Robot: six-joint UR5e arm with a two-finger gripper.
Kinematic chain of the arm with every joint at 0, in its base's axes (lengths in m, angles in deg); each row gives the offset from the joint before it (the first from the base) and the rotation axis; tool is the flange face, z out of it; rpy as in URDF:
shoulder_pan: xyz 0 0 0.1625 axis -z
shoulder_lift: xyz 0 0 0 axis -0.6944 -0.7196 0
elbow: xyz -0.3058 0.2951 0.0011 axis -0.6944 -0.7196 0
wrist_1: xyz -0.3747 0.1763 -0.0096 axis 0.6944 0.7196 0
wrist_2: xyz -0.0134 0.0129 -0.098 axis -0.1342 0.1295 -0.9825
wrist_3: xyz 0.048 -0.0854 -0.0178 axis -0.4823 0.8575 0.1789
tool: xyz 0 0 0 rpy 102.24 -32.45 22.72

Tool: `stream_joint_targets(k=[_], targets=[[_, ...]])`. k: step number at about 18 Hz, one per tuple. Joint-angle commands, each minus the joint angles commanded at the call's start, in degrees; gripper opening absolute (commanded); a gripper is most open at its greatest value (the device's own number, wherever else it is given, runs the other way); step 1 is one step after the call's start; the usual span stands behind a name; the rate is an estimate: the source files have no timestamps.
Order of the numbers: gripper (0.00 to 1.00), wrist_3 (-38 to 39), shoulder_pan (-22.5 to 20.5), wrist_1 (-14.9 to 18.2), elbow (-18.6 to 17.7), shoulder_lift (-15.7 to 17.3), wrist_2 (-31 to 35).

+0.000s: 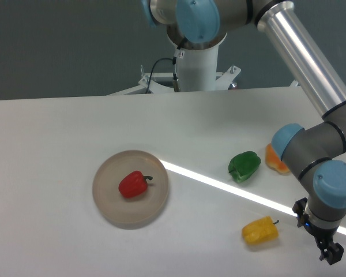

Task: Pick up the red pepper from the plate
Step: 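Move the open gripper from beside the yellow pepper over the plate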

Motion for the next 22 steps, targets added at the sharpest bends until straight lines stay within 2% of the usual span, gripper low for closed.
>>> stream_joint_targets(k=[3, 7, 10, 18, 22], targets=[[1.00, 0.00, 0.96, 0.26, -0.61, 0.79, 0.09], [1.00, 0.44, 2.98, 0.26, -5.35, 3.86, -0.17], [1.00, 5.08, 5.09, 0.26, -10.26, 8.16, -3.59], [1.00, 21.60, 14.14, 0.26, -22.84, 18.97, -3.25], [1.00, 24.25, 19.14, -0.79, -31.35, 23.89, -2.81]])
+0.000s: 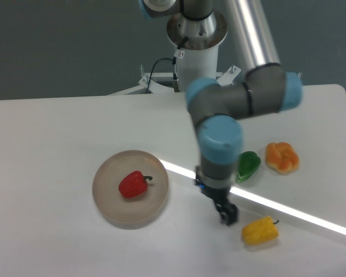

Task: Pick up the red pepper from the plate
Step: 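Move the open gripper from beside the yellow pepper over the plate, then lower the gripper onto the red pepper on the plate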

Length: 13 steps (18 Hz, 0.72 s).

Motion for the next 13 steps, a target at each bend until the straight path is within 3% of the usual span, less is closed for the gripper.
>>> stream_joint_targets(k=[3, 5, 9, 13], targets=[[1.00, 5.69, 3.60, -0.53, -3.62, 2.03, -0.09], [1.00, 9.22, 5.81, -2.81, -5.73, 2.65, 0.70], [1.00, 14.15, 9.94, -7.02, -8.37, 2.04, 4.56], [1.00, 14.51, 11.35, -7.65, -10.13, 1.95, 5.27]])
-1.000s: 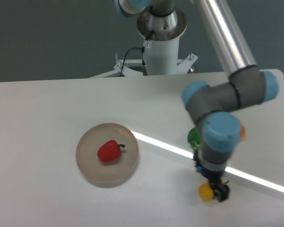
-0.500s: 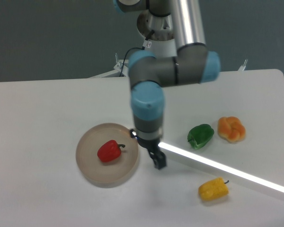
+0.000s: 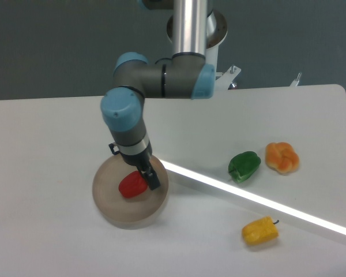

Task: Pick up the red pepper from the plate
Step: 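Lower the gripper onto the red pepper on the plate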

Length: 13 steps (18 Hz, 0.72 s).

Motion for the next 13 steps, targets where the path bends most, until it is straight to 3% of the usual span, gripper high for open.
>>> stream_joint_targets(k=[6, 13], targets=[[1.00, 0.88, 0.62, -3.07, -0.44, -1.14, -0.09], [1.00, 0.62, 0.97, -3.51, -0.53, -1.58, -0.09]])
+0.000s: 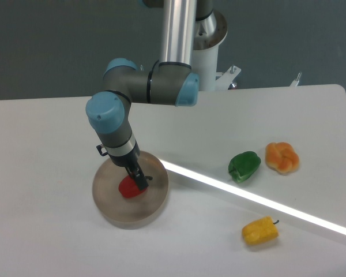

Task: Pick up the red pepper from the plate
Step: 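Lower the gripper onto the red pepper on the plate, then close the gripper around the red pepper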

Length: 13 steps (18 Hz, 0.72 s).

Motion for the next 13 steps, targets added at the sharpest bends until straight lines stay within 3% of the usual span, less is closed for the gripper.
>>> stream_joint_targets(k=[13], targets=[[1.00, 0.00, 0.17, -1.76, 0.17, -2.46, 0.09]])
